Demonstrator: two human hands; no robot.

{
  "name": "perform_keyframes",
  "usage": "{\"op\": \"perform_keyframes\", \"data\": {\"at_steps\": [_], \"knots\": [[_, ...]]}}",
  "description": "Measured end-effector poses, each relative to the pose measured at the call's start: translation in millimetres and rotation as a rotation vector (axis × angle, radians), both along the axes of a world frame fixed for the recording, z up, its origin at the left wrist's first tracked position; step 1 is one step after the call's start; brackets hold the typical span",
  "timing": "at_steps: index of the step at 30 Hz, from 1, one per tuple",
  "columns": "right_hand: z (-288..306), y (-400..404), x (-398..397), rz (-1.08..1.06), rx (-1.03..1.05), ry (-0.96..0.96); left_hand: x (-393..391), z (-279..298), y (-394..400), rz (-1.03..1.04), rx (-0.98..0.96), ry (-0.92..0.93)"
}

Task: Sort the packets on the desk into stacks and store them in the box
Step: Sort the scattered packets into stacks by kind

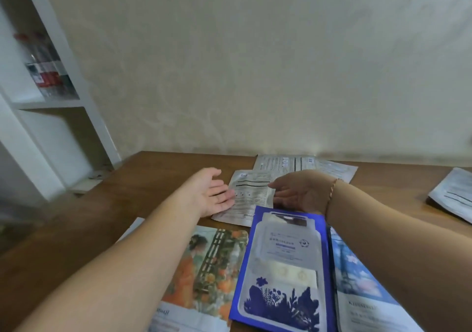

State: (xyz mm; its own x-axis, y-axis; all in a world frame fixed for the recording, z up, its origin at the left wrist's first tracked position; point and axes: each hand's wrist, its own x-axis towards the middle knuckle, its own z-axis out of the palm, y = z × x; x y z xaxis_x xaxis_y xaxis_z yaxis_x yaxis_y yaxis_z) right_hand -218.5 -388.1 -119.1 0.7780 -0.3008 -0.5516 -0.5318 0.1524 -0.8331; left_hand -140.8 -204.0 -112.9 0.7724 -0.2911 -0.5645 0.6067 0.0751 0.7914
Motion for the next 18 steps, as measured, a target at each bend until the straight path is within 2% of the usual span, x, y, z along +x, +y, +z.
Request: {"op": "perform_keyframes", "data": {"at_steps": [5,6,8,10,13,15,18], "knots": [[-7.4,19.2,26.7,-0.032,-0.406,-0.117,-7.3,1.5,5.1,0.089,-0.129,-0.017],[-6.8,21.9,31.2,-0.031,-0.441,-0.167,-10.0,2.9,7.9,0.165,-0.201,-0.026],[-2.1,28.1,39.7,-0.045,-0.366,-0.300,-16.3,7.2,17.2,0.317,-0.372,-0.026],[9.1,36.2,39.3,-0.028,-0.382,-0.506,-27.8,12.3,30.1,0.371,-0.470,0.019],[27.6,47.0,5.4,0.087,-0.701,-0.931,-51.8,19.3,50.1,0.234,-0.533,0.114],[30.3,48.3,-33.6,0.217,-0.995,-1.205,-68.1,22.3,63.2,0.075,-0.597,0.086],[21.6,43.6,-84.6,0.413,-1.370,-1.436,-98.6,25.4,78.6,-0.199,-0.568,0.007]]}}
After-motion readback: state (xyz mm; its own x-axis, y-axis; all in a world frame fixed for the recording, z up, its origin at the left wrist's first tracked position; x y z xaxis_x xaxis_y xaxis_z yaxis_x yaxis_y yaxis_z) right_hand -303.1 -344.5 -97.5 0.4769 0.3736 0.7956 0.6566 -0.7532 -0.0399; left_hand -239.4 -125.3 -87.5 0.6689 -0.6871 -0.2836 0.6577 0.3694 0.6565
